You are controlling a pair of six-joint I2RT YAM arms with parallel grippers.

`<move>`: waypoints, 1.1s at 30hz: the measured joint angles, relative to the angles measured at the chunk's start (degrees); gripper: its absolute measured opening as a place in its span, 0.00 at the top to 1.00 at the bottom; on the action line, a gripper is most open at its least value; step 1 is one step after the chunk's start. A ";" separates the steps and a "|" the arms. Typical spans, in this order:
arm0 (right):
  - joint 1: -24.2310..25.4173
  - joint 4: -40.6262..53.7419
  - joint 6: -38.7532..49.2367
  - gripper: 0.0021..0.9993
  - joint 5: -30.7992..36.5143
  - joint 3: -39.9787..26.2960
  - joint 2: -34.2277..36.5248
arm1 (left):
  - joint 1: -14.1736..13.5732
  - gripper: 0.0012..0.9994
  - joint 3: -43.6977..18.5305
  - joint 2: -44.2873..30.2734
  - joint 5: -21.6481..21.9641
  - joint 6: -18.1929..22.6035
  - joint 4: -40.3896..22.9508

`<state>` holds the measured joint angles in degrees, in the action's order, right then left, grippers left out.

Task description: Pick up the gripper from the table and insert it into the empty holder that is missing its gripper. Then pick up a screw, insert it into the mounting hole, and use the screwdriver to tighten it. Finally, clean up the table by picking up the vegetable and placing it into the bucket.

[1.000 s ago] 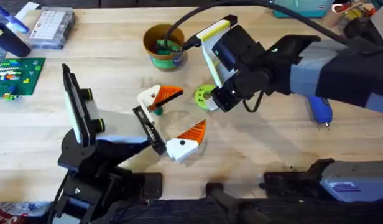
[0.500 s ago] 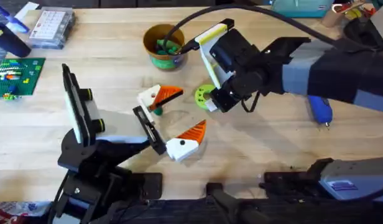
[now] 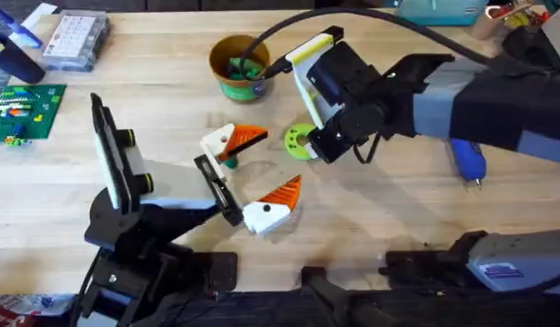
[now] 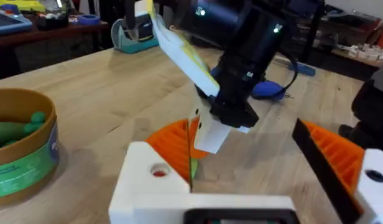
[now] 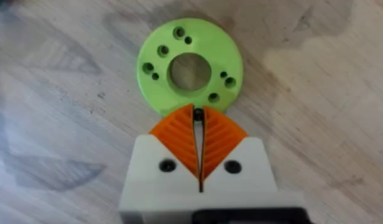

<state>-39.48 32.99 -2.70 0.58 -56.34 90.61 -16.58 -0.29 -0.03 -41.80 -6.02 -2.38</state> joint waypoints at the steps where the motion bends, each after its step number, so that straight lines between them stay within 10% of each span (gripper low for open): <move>1: 0.00 0.00 0.00 1.00 0.00 0.00 0.00 | 0.00 0.00 0.01 0.00 0.00 -0.01 -0.01; 33: 0.00 19.78 0.13 1.00 -0.02 -14.97 -10.38 | 0.00 0.00 0.01 0.00 0.00 -0.02 0.01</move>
<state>-39.48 52.77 -2.57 0.56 -71.31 80.22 -16.58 -0.28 -0.03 -41.80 -6.04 -2.37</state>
